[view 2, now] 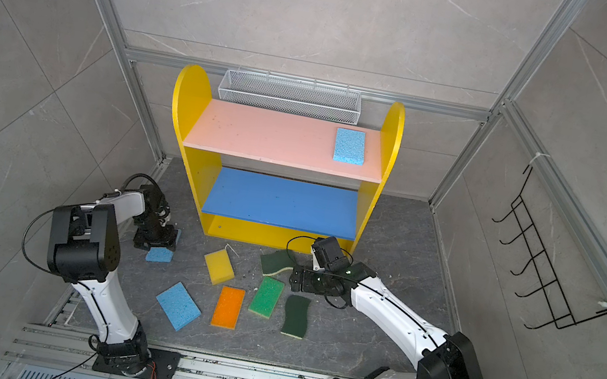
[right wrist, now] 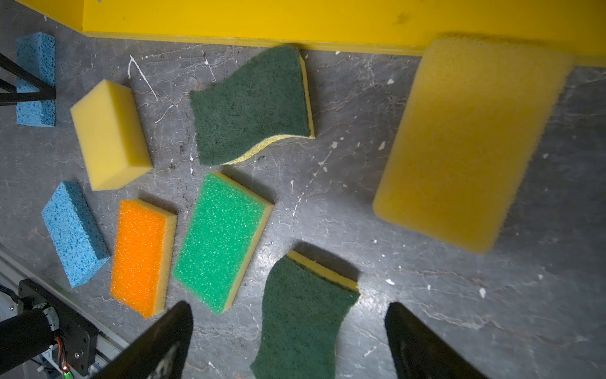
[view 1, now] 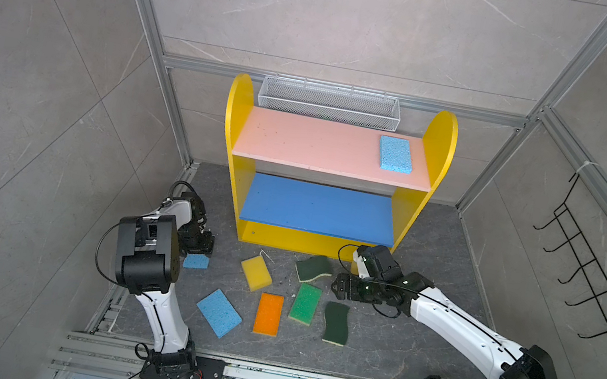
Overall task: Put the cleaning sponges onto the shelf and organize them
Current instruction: 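Close the left gripper on the light blue sponge near the shelf and lift, then carry the light blue sponge up to the pink upper shelf with the left gripper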
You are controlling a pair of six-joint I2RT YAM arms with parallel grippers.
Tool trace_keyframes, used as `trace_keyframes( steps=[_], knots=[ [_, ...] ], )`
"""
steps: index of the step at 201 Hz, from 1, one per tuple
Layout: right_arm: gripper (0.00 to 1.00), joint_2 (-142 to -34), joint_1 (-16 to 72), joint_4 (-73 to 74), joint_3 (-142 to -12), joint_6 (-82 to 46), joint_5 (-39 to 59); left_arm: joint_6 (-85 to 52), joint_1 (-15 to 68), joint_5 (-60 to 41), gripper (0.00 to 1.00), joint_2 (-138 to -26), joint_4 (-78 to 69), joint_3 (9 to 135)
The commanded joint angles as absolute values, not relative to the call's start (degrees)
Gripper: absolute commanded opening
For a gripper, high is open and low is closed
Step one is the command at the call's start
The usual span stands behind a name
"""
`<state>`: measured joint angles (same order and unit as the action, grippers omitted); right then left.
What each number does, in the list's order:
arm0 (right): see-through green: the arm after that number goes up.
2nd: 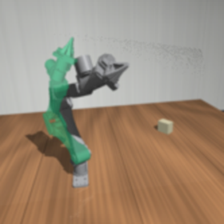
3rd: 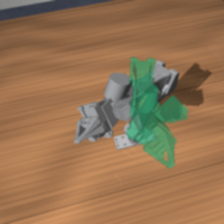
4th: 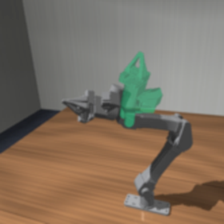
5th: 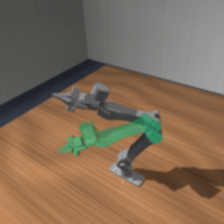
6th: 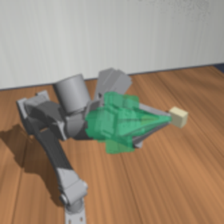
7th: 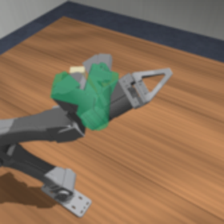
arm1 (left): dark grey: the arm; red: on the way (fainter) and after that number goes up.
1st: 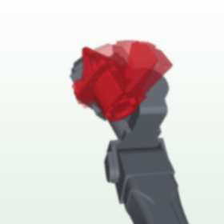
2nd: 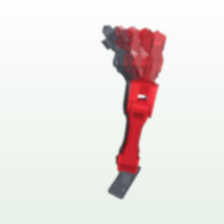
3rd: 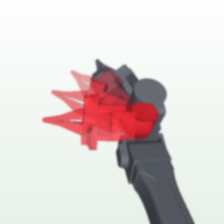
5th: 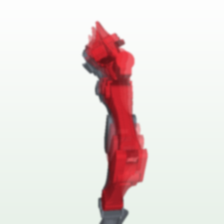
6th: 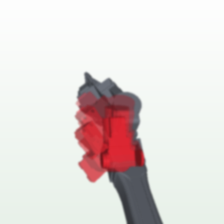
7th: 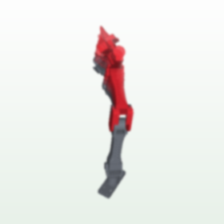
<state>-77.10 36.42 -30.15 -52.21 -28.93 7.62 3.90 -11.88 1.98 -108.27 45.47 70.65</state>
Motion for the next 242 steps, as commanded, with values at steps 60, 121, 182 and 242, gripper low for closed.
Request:
trace_keyframes(
  steps=[60, 121, 182, 242],
  knots=[
    [0.93, -69.81, 36.82, -34.59, -51.05, -28.05, 5.68, -3.1, -12.07, 6.95, 0.69, -99.56, 56.23, 74.44],
    [0.93, -67.08, 36.75, -35.79, -51.25, -28.81, 6.7, -7.38, -11.42, 8.49, 0.69, -85.32, 70.53, 84.73],
    [0.93, -65.18, 36.79, -37.81, -53.04, -28.71, 7.83, -10.26, -1.43, 15.32, 0.66, -79.71, 86.23, 106.89],
    [0.93, -60.76, 36.9, -41.65, -55.6, -27.42, 6.64, -16.38, 16.73, 24.98, 0.65, -86.2, 98.88, 138.1]
  ],
)
